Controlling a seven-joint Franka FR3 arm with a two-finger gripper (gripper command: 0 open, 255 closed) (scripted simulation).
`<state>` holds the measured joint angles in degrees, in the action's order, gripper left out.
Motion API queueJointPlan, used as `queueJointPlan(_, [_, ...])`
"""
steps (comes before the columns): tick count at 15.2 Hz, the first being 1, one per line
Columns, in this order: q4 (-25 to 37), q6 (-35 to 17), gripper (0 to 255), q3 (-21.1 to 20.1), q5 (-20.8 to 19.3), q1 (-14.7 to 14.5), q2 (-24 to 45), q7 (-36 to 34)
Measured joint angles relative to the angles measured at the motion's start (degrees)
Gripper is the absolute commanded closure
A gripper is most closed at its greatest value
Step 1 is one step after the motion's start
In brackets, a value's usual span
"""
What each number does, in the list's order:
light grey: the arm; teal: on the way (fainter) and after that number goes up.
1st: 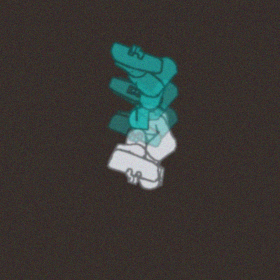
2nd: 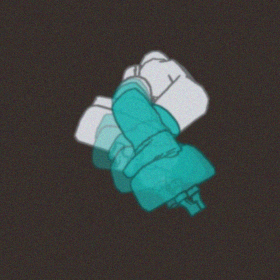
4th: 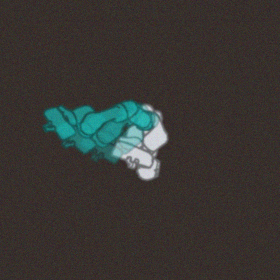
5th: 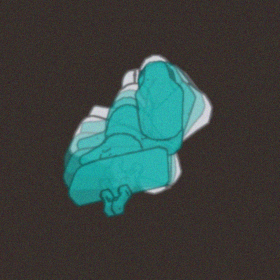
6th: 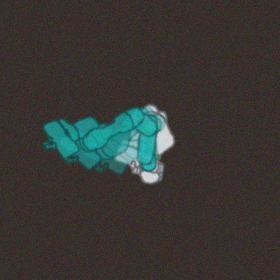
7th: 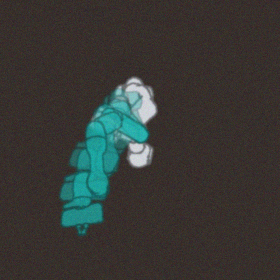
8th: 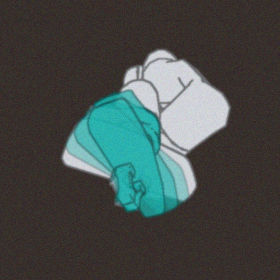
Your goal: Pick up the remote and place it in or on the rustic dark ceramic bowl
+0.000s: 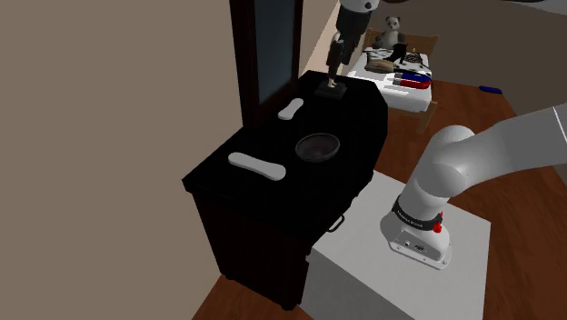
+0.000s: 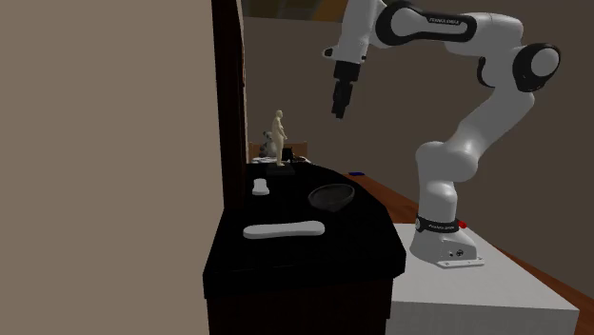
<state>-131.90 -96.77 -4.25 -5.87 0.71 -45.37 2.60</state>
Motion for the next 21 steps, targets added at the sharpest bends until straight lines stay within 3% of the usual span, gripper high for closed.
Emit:
queueJointPlan(7, [-2.24, -5.97, 0, -2.55, 2.12, -1.26, 5.90, -2.89])
queueJointPlan(21, [-0.21, -22.71, 0, -10.13, 5.16, -4.14, 30.02, -10.91])
